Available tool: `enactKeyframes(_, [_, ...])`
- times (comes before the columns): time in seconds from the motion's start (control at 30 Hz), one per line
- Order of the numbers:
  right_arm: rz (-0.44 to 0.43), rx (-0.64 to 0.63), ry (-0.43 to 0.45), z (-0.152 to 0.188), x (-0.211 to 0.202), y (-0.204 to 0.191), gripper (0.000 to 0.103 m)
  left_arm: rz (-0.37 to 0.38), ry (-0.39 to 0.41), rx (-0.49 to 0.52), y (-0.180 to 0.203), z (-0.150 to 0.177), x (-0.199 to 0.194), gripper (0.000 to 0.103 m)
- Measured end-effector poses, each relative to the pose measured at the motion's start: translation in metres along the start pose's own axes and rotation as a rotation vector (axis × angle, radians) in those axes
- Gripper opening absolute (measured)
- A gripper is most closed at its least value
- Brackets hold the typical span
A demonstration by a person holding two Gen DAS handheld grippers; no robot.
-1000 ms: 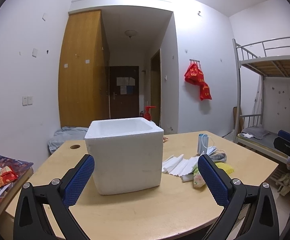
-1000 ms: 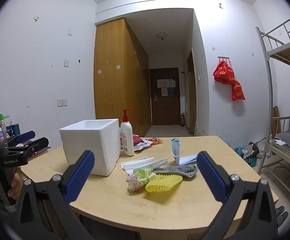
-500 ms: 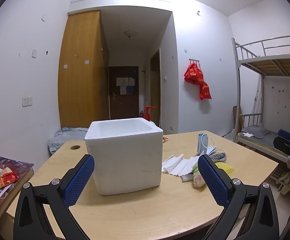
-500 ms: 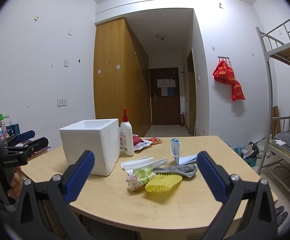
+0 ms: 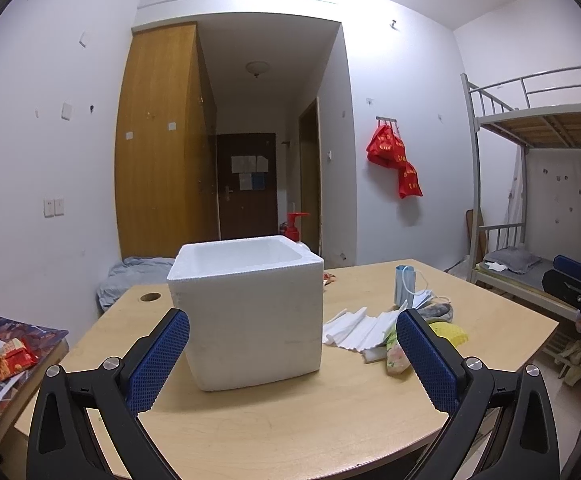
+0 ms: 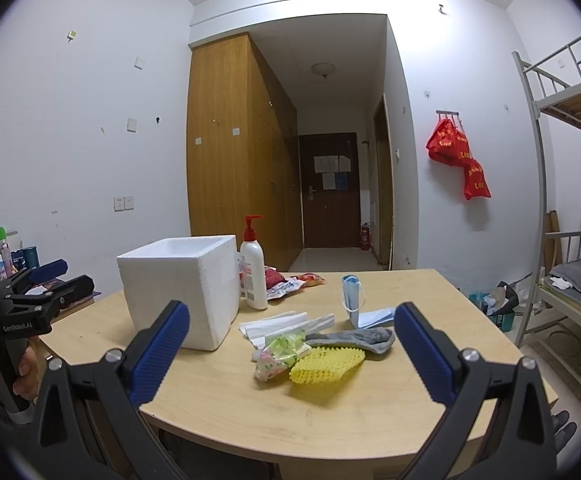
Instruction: Organize soft objects
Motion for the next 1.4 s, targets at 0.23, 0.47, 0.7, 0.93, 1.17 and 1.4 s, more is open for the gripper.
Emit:
enactKeyframes(0.23, [-0.004, 0.004, -0.009, -0.001, 0.004, 0.001, 0.103, 0.009, -0.003, -0.002, 0.002, -0.002, 0.004, 0.103])
enactKeyframes(0.47, [-0.005, 0.009, -0.021, -0.006, 0.014, 0.010, 0.103, 0.027, -0.005, 0.003, 0.010, -0.005, 0.010, 0.103])
enactKeyframes(0.7, [-0.004, 0.018, -0.038, -0.009, 0.024, 0.021, 0.103, 0.059, -0.026, 0.019, 0.023, -0.006, 0.023, 0.103])
enactKeyframes(0.93, [-0.003, 0.024, -0.050, -0.012, 0.033, 0.029, 0.103, 0.081, -0.035, 0.011, 0.028, -0.010, 0.034, 0.103])
enactKeyframes(1.17, [0.018, 0.041, -0.083, -0.010, 0.041, 0.044, 0.103, 0.148, -0.059, 0.041, 0.048, -0.010, 0.044, 0.103])
enactKeyframes(1.4, [0.044, 0.062, -0.122, -0.006, 0.050, 0.062, 0.103, 0.230, -0.122, 0.071, 0.079, -0.004, 0.063, 0.103])
Point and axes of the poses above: each gripper's, at about its wrist camera, not at the fingertips, and x roughly the way its jaws point, y to its right, z to its underside, the point moved 4 cm from there along x, roughly the way its jaws point, and after that the axes turned 9 degrees about -z, right-handed, at the moved point
